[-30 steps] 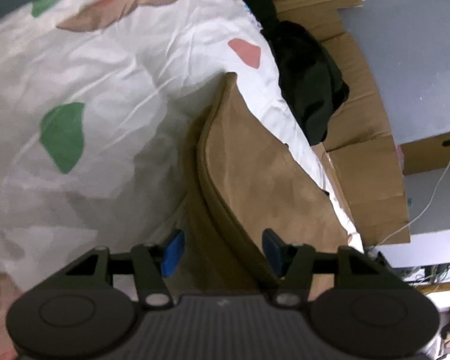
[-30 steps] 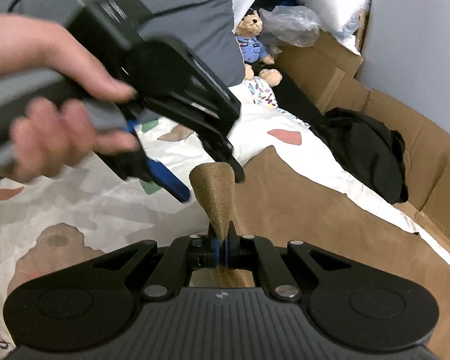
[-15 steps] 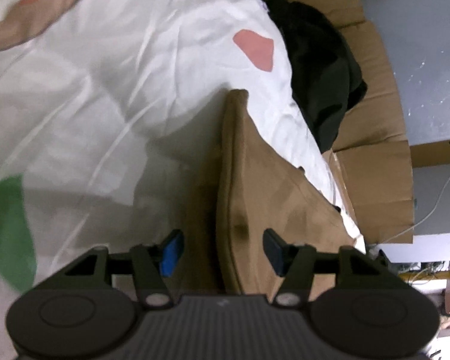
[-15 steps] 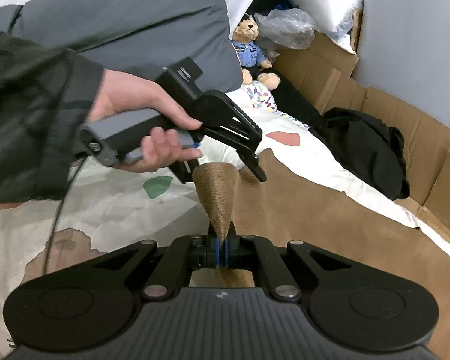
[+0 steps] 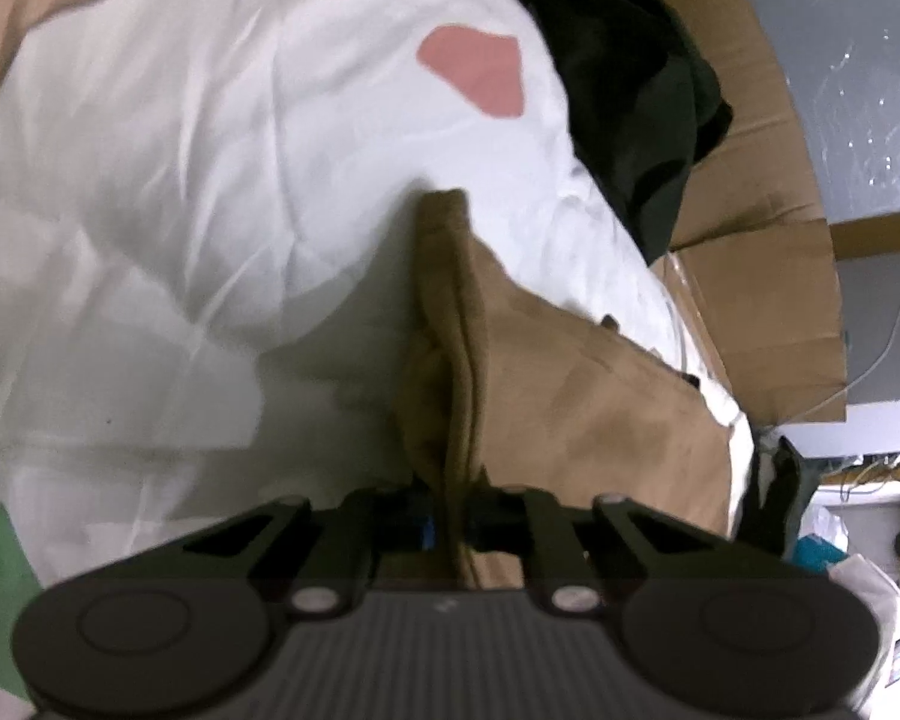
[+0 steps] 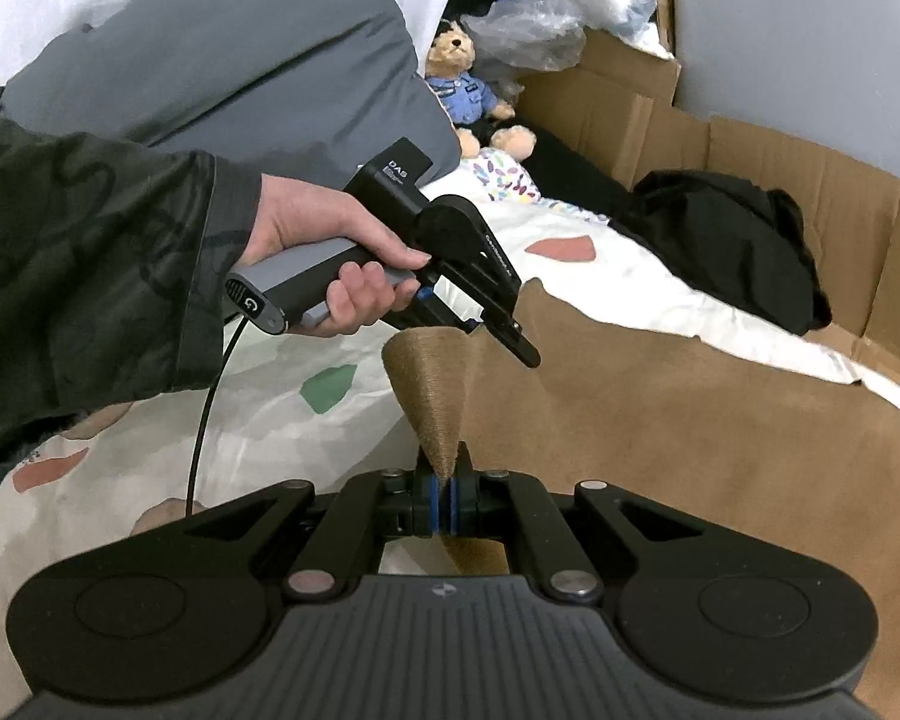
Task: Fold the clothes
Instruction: 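Lift the pinched shirt end with both grippers and fold it over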
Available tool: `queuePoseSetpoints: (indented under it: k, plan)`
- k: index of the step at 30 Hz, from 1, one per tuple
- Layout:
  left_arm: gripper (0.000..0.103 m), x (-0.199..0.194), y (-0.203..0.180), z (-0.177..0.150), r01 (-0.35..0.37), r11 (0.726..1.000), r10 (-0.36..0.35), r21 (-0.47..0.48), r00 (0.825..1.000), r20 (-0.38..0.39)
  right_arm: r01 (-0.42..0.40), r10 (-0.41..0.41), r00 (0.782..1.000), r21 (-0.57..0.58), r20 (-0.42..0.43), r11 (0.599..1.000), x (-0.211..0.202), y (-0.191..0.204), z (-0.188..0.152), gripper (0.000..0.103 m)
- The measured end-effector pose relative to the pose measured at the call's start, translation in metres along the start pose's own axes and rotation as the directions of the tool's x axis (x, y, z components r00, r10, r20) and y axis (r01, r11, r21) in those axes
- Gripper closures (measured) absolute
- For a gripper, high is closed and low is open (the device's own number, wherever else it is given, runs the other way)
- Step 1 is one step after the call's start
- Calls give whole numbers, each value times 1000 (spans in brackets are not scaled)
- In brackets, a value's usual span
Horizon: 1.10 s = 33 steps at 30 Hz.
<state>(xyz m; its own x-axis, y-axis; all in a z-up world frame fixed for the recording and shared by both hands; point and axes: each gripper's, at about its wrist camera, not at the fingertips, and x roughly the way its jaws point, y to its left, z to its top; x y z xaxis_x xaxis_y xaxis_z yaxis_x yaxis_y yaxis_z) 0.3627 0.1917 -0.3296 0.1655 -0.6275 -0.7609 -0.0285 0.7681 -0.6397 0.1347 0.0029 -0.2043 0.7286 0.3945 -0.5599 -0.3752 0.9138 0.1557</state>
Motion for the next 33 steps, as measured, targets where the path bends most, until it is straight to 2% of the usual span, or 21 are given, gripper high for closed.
queuePoseSetpoints:
  k: [6, 14, 17, 22, 27, 33]
  plan:
    - [94, -19, -33, -4, -26, 999, 25, 24, 999, 48, -23, 22, 1000, 39, 18, 999, -19, -7, 6, 100]
    - [94, -27, -94, -7, -65, 996, 59, 68, 994, 91, -5, -4, 997, 112, 82, 994, -62, -40, 19, 100]
    - [94, -17, -120, -9, -80, 993, 72, 85, 993, 92, 2, -14, 995, 122, 98, 993, -73, -51, 20, 100]
    - [94, 2, -163, -15, -91, 987, 80, 135, 993, 84, -8, -15, 994, 198, 112, 980, -88, -77, 11, 100]
    - [94, 35, -206, -21, -140, 977, 125, 163, 987, 102, -10, -25, 993, 294, 117, 956, -99, -110, -3, 100]
    - [94, 63, -233, -32, -158, 970, 141, 185, 985, 100, 28, -71, 991, 340, 114, 940, -110, -144, -25, 100]
